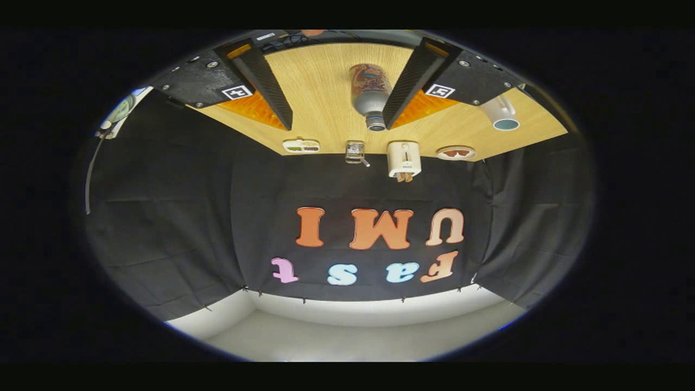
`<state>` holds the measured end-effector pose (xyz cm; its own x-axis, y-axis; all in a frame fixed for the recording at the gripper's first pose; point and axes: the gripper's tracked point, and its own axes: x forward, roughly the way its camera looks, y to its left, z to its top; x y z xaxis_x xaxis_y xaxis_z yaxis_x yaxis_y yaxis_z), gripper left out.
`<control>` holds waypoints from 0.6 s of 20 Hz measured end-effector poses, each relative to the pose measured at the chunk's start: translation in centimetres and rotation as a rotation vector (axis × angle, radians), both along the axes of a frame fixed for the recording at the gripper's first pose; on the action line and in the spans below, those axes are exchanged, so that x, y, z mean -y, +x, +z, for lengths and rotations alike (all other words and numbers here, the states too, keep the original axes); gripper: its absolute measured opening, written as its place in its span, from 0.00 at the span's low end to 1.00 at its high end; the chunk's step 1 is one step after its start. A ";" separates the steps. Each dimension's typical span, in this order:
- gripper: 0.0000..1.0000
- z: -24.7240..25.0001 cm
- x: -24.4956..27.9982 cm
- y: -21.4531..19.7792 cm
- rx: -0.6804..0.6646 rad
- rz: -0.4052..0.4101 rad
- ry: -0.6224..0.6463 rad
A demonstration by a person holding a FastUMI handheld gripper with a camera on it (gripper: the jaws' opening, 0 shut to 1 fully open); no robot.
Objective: Take the bottle from table, then pour the juice into the cup, finally place the bottle on the coaster
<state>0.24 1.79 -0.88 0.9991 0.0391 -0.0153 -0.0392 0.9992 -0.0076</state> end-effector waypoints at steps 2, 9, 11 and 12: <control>0.99 -0.2 -0.2 0.0 -0.002 0.006 -0.003; 0.99 -1.6 -1.8 0.4 -0.025 0.043 -0.001; 0.99 -2.3 -2.6 0.7 -0.039 0.058 -0.003; 0.99 -2.6 -2.9 0.9 -0.046 0.064 -0.005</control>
<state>1.09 4.71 -3.51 0.9928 0.1026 -0.0611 -0.1034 0.9946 -0.0096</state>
